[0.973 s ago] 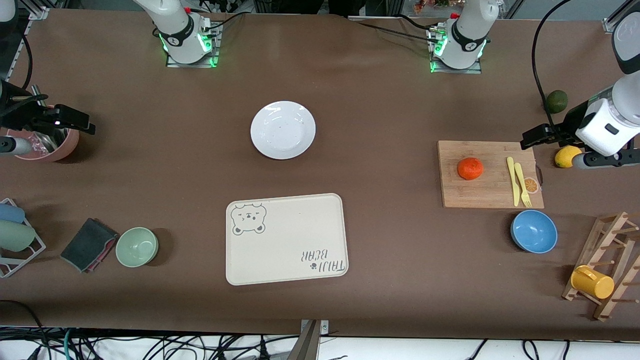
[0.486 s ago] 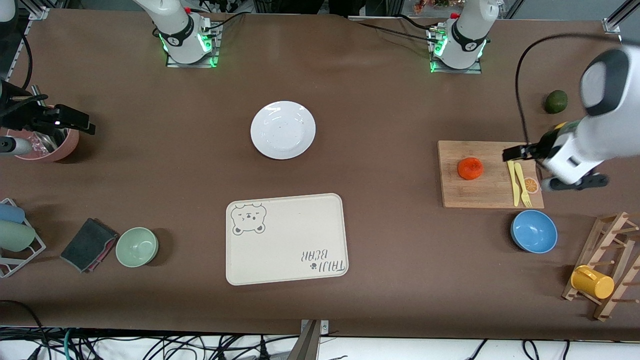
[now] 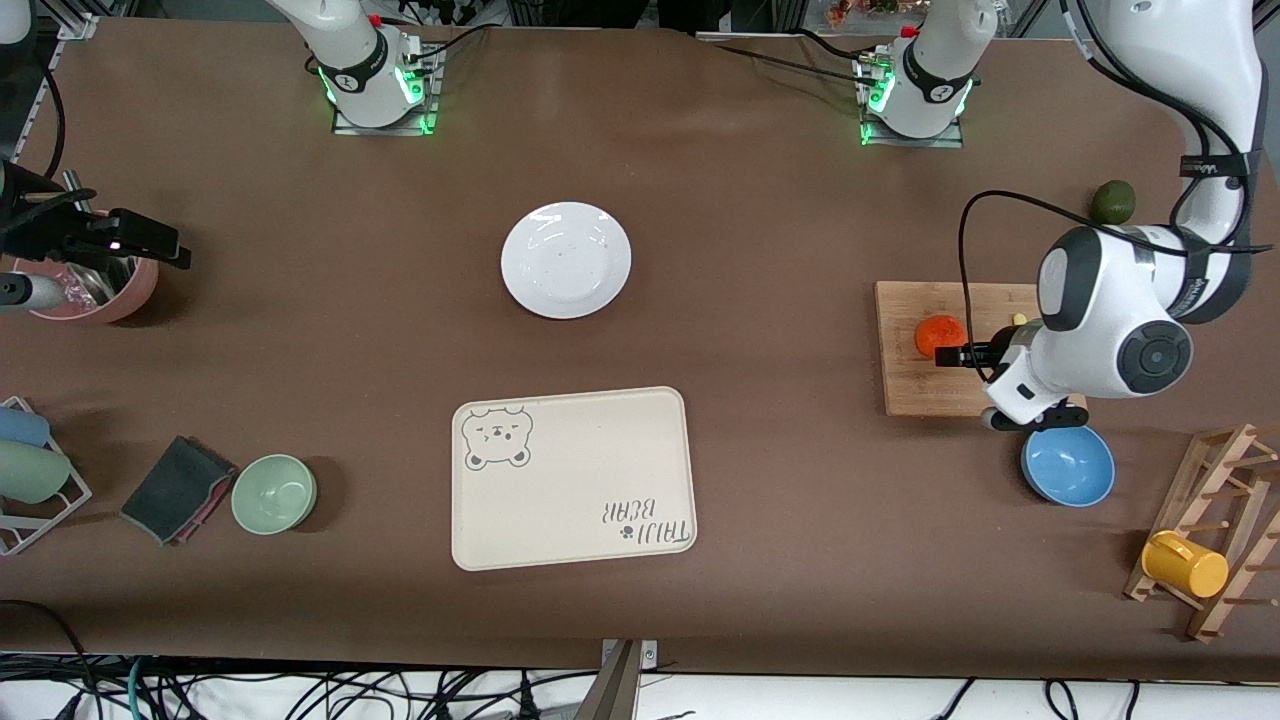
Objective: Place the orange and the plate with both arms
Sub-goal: 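Reach the left gripper down to the orange on the cutting board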
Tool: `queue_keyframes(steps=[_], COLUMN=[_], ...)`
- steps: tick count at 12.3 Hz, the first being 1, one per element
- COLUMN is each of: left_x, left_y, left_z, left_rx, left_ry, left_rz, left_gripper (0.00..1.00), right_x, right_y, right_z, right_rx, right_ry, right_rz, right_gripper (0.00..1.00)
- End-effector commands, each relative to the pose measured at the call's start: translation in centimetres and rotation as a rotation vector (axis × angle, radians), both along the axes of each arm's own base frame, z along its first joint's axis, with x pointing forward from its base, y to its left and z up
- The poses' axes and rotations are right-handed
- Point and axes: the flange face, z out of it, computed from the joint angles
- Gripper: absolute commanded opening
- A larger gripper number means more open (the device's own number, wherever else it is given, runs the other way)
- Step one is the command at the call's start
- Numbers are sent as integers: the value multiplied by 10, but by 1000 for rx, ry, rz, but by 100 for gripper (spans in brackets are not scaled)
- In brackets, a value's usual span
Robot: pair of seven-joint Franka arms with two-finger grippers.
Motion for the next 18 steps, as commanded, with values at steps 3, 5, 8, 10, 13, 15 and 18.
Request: queue_keyframes(steps=[3, 5, 8, 10, 13, 15, 18], left_x=[-54, -74, -85, -85, -84, -84, -80], left_y=[-3, -2, 2, 2, -2, -3, -5], left_z=[-27, -49, -65, -75, -89, -94, -103], left_rx=[12, 13, 40, 40, 43, 42, 43], left_ry=[-90, -120, -117, -123, -114, -110, -122], left_rz=[-57, -59, -94, -89, -92, -95, -102], left_gripper=[100, 100, 100, 100, 96, 91, 61], right_x=[-6, -6, -6, -5, -5, -5, -5], right_y=[-1, -1, -1, -1, -1, 0, 0], right_z=[2, 2, 1, 0, 0, -2, 0], right_rx=[15, 15, 15, 15, 12, 11, 14], right_ry=[4, 4, 5, 5, 7, 10, 7], right_rz=[7, 7, 7, 7, 7, 10, 8], right_gripper=[100, 100, 100, 100, 100, 100, 100])
